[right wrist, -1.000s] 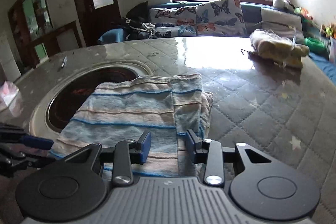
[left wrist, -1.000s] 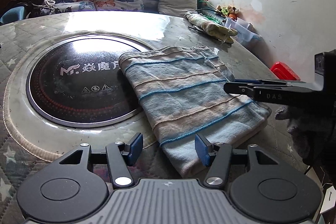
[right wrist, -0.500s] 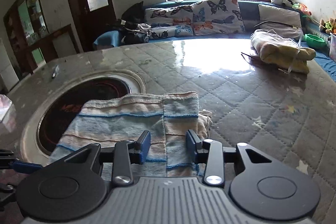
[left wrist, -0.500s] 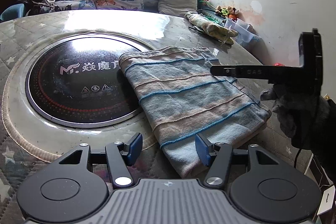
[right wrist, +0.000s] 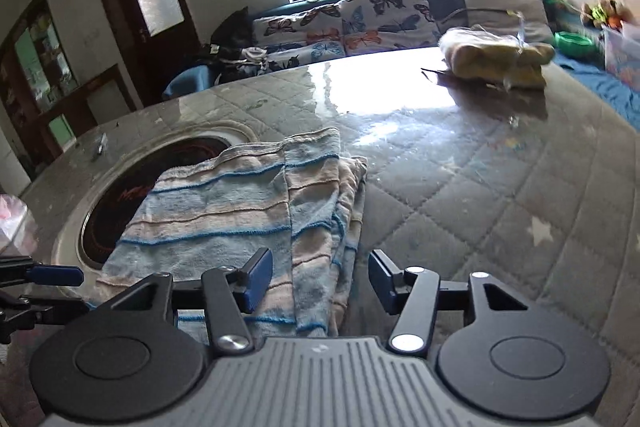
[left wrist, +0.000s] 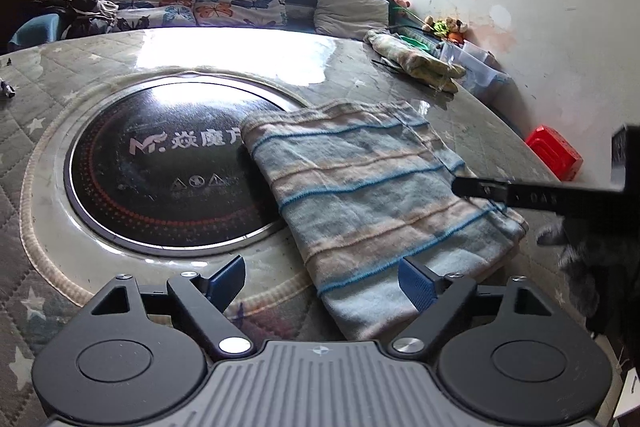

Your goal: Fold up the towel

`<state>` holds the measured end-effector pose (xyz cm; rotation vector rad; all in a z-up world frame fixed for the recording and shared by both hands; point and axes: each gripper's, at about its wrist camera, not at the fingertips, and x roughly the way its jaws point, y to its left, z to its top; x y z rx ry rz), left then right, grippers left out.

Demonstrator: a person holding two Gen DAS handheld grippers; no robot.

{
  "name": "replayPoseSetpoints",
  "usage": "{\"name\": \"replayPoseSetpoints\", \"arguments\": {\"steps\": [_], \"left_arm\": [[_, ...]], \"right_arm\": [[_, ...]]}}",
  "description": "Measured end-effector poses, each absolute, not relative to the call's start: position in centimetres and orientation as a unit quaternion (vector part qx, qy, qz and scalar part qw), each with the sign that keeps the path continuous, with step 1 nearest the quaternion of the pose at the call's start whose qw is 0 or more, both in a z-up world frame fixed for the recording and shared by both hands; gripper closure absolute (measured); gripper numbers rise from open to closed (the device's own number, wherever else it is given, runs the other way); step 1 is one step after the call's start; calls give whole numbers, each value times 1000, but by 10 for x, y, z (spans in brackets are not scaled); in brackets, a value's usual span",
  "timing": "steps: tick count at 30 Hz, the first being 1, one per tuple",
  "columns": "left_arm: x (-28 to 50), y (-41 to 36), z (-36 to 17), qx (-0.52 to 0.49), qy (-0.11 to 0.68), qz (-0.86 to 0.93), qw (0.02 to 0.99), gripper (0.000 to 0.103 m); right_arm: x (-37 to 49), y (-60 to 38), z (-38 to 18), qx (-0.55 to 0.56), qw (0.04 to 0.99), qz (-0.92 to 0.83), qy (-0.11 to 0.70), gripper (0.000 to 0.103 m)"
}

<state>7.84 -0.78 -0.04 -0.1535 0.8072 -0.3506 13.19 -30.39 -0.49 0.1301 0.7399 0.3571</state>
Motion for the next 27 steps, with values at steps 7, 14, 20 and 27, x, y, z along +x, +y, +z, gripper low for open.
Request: {"name": "replayPoseSetpoints", "arguments": {"steps": [7, 14, 20, 27], "left_arm": [[100, 1, 3, -114, 386, -148, 904, 19], [126, 0, -4, -142, 407, -144, 891, 35], [139, -5, -10, -147, 418, -144, 885, 54], [143, -8, -7, -149, 414, -148, 886, 86]], "right_arm": [[147, -305, -11, 89, 913, 172, 358, 48], [161, -298, -16, 102, 914, 174, 351, 50], [164, -296, -19, 122, 905, 193, 358, 75], [153, -305, -18, 164, 906, 195, 338, 86]]}}
